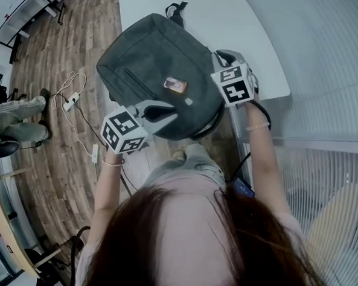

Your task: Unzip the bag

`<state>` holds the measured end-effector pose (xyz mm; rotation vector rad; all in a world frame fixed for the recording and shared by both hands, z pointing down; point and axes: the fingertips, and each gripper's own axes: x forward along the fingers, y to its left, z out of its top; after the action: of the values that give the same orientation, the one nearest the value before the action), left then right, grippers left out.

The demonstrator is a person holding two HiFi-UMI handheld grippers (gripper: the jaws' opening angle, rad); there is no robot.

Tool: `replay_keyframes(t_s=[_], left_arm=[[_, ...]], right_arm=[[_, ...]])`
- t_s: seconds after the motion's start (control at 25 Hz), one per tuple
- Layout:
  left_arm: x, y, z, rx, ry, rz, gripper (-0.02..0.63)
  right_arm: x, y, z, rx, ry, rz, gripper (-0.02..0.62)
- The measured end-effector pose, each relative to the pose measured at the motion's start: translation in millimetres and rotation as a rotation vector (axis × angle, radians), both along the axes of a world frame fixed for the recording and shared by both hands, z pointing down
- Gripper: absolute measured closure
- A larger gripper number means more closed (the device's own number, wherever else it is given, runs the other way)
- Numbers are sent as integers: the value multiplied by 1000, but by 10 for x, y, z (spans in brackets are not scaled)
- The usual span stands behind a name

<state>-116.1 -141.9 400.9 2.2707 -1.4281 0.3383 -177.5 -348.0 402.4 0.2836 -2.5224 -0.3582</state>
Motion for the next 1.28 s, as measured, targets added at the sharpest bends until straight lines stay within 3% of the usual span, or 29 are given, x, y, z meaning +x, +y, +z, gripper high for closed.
replay_keyframes(t_s=[0.72,0.92,1.28], left_arm=[[-631,370,-259,159,36,-217,586],[-782,456,-355,216,28,-310,594],[-784,575,-524,260,-5,-392,594]], right_arm=[[274,791,-363,-21,-161,150,591],[314,1045,-478,-11,-202,141,591],[443,1325,-634,-13,-295,152,592]])
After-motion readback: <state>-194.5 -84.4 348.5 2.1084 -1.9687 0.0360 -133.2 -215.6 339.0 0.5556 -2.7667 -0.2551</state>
